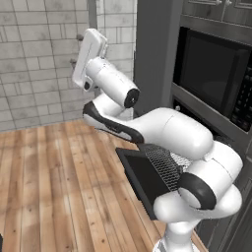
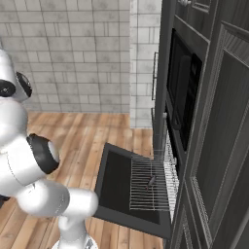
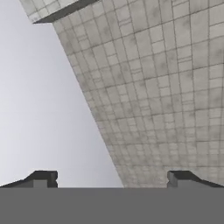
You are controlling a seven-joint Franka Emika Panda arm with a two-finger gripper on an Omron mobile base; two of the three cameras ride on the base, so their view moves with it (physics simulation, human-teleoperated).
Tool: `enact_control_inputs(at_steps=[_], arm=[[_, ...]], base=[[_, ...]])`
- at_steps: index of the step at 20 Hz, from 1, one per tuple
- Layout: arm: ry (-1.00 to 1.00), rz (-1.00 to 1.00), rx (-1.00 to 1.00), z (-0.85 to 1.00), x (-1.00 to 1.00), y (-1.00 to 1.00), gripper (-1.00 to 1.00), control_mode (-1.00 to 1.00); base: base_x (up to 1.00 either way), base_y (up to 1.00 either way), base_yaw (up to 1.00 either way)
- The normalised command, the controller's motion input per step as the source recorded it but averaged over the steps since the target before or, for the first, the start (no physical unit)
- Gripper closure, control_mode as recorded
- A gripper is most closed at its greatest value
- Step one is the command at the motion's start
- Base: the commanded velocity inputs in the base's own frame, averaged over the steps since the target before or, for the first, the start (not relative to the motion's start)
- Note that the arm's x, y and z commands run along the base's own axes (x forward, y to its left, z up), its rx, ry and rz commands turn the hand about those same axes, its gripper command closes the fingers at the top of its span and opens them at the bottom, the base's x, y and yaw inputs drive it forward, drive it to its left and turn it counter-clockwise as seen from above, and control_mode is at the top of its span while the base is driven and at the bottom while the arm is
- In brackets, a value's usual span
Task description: Place the fish on the bottom rack of the oven, and slide the tray back inside. Close the oven door.
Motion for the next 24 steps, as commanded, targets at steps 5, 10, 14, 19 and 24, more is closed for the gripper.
enact_control_inputs(at_steps=[5,10,14,19,24], arm=[[0.01,-0.02,-0.72,0.20,0.00,0.00,-1.00,-1.00],[0.05,-0.09,-0.73,0.23,0.00,0.00,-1.00,-1.00],[0.00,-0.12,-0.79,0.02,0.00,-0.01,-1.00,-1.00],[0.18,-0.18,-0.82,-0.28,0.00,-0.07,-1.00,-1.00],[0.28,-0.13,-0.64,-0.49,0.00,0.00,-1.00,-1.00]], base=[[0.00,0.00,0.00],[0.00,0.00,0.00],[0.00,0.00,0.00],[0.00,0.00,0.00],[0.00,0.00,0.00]])
